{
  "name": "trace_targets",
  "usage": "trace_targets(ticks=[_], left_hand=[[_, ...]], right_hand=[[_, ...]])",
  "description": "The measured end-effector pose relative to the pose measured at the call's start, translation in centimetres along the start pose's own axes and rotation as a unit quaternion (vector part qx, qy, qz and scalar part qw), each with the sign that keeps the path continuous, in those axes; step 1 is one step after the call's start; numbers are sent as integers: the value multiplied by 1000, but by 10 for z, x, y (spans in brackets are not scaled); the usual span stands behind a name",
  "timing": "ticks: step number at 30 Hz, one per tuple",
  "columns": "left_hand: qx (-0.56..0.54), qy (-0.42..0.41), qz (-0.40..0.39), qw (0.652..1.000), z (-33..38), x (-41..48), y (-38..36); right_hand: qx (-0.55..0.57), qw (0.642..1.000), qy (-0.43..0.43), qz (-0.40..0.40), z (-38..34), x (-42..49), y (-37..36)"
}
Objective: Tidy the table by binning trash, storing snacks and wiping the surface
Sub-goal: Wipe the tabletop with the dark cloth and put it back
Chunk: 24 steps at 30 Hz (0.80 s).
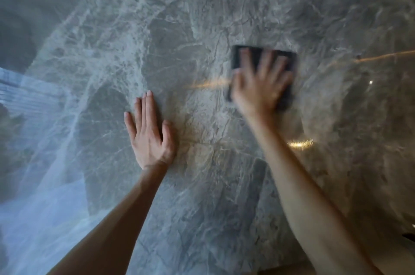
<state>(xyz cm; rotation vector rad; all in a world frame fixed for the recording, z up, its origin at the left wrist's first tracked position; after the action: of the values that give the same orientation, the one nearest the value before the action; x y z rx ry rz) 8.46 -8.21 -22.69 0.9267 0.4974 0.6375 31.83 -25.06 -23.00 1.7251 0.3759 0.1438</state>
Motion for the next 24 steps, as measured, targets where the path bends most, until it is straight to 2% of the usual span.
trace_targets(ticks=[2, 3, 4, 6, 8, 10, 11, 12, 13, 14, 16, 17, 18, 19, 20, 21, 22, 24], left_hand=[[-25, -3, -1, 1000, -2, -3, 2], [-33, -7, 2, 999, -1, -4, 4], [-33, -6, 5, 999, -1, -5, 5], [-28, 10, 4, 1000, -3, -3, 4], [-22, 17, 2, 1000, -4, -2, 1], [-19, 19, -1, 1000, -5, 0, -2], [-15, 18, -3, 1000, -5, 1, -3], [-9, 18, -3, 1000, -6, 1, -4], [-5, 20, -1, 1000, -6, 1, -4], [-9, 25, 1, 1000, -7, 1, -3], [-44, 43, 9, 998, -8, -3, 2], [-70, 56, 12, 996, -8, -6, 5], [-95, 67, 10, 993, -10, -8, 7], [-111, 71, 8, 991, -10, -8, 7], [-113, 67, 9, 991, -8, -8, 7], [-106, 58, 15, 993, -6, -8, 8], [-93, 46, 22, 994, -4, -7, 7], [-76, 42, 28, 996, -5, -7, 4]], right_hand=[[-37, 978, 203, -39, -68, -86, -18], [-43, 956, 282, -65, -72, -142, -26], [-46, 939, 326, -103, -55, -189, -30], [-83, 927, 340, -134, 16, -232, -18], [-132, 944, 269, -138, 91, -180, 2], [-113, 987, 85, -75, 134, -77, 21], [-66, 997, -19, -34, 134, -28, 28], [-27, 996, -76, -34, 112, 6, 26], [-13, 997, -69, -26, 74, 19, 19], [-13, 1000, -11, -14, 27, 12, 7], [-34, 980, 189, -55, -53, -68, -15], [-41, 950, 298, -82, -65, -128, -22], [-46, 922, 368, -115, -52, -182, -24], [-63, 906, 396, -137, -19, -210, -21], [-89, 901, 396, -150, 22, -204, -14], [-121, 912, 367, -140, 59, -170, -5], [-129, 939, 290, -129, 90, -118, 3], [-65, 995, 52, -63, 117, -9, 28]])
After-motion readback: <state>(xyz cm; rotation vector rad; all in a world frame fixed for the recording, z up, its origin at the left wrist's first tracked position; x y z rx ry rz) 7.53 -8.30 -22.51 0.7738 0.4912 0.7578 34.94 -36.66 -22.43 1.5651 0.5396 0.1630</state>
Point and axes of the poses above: each hand's wrist, its own x-axis towards the middle knuckle, its own y-axis out of the back of the hand, z = x × y, the point moved 9 cm from there along x, towards the middle knuckle, and after that the axes turned 9 degrees about -z, right-handed, at the moved point
